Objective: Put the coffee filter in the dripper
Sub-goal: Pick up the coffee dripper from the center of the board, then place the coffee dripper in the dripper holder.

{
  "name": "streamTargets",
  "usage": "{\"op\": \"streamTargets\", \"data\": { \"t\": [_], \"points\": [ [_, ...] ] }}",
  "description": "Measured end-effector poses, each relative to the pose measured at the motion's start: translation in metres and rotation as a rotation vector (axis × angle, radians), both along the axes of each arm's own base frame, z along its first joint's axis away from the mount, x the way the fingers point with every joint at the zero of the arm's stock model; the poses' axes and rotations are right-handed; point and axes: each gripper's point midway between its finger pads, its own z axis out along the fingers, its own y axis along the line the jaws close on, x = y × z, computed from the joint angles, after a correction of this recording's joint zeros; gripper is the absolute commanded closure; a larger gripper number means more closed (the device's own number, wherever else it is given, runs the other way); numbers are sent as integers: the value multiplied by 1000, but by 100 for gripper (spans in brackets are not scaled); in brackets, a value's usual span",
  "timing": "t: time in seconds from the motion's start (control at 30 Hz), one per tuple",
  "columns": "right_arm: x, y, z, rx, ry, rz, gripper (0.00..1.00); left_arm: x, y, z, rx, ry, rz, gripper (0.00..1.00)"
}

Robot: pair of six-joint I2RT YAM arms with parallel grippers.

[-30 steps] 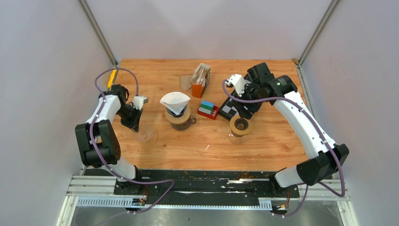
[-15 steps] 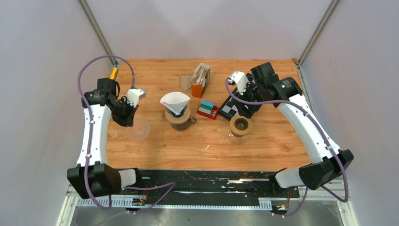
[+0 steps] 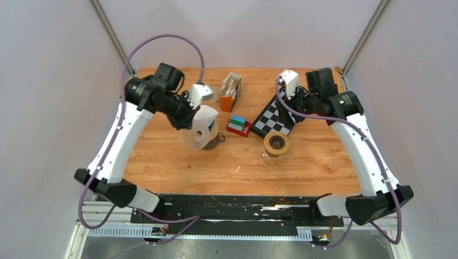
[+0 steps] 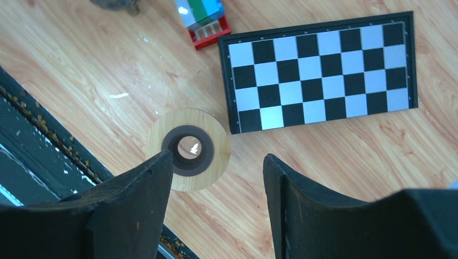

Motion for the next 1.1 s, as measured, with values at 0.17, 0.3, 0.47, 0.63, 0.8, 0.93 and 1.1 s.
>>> {"op": "streamTargets", "data": {
  "t": [0.17,0.3,0.47,0.63,0.8,0.93,1.1],
  "points": [
    [8,-27,13,106,-21,-110,37,20,-67,4,-33,22,-97,100],
    [0,-42,13,149,-29,-165,37,35,-115,2,-78,39,-144,100],
    [-11,-47,18,201,-40,-170,37,48,-171,-7,-152,59,-154,100],
    [-20,-40,23,259,-51,-137,37,57,-216,-20,-223,119,-112,100],
    [-33,-29,19,312,-37,-88,37,59,-251,-28,-293,181,-68,100],
    [-40,-21,18,351,-15,-53,37,55,-267,-26,-340,218,-37,100],
    [-40,-16,19,382,0,-38,42,57,-282,-22,-393,223,-9,100]
  ]
}}
